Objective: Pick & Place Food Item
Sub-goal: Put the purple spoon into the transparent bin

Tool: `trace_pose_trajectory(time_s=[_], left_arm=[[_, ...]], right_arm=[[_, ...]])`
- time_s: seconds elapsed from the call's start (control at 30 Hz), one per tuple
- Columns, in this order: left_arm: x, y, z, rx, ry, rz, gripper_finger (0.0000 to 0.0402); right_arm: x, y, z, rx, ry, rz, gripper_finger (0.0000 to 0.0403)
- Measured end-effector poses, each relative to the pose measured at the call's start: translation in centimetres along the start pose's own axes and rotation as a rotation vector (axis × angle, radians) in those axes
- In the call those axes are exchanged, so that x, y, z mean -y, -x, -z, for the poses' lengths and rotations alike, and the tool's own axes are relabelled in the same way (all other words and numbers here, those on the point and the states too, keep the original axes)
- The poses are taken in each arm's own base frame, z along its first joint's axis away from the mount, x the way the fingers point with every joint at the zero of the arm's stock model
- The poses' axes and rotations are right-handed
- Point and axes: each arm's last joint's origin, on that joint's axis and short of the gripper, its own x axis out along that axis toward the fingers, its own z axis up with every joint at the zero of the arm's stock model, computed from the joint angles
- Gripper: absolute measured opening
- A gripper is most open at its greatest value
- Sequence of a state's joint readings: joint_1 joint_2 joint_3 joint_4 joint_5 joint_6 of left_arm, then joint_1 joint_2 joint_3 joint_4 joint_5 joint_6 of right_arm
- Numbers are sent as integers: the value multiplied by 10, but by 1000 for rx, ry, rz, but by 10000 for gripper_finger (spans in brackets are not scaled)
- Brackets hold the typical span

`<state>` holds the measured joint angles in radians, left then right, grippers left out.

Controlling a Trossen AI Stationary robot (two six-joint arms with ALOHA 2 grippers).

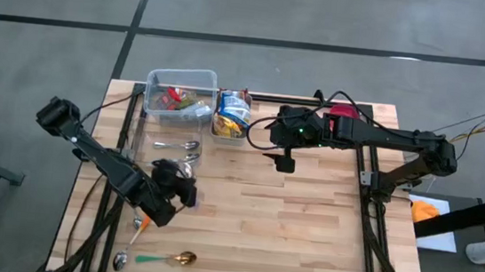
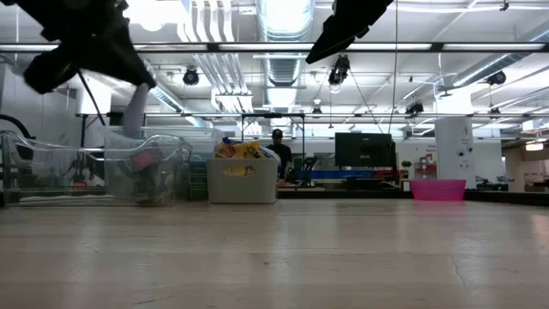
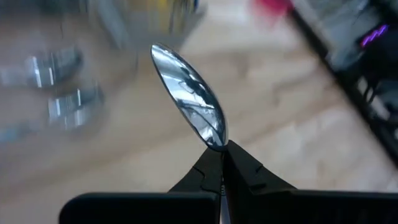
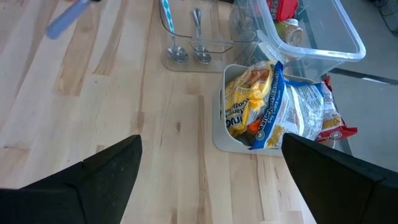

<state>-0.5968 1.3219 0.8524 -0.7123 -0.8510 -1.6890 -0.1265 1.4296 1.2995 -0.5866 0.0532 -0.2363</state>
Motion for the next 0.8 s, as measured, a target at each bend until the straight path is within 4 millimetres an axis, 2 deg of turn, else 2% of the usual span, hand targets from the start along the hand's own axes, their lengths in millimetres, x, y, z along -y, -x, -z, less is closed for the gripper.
trace_pose_trajectory(time_s=[0.23, 0.4, 0.53, 0.8], left_arm=[[0, 10, -20, 383, -12, 58, 2], [0, 13, -26, 574, -115, 39, 2], [0, 14, -28, 661, -165, 19, 2], [-8, 7, -35, 686, -268, -67, 2]], right_arm=[[0, 0, 0, 0, 0, 0, 384], [0, 0, 0, 0, 0, 0, 384], [0, 0, 0, 0, 0, 0, 384], [0, 0, 0, 0, -1, 0, 384]])
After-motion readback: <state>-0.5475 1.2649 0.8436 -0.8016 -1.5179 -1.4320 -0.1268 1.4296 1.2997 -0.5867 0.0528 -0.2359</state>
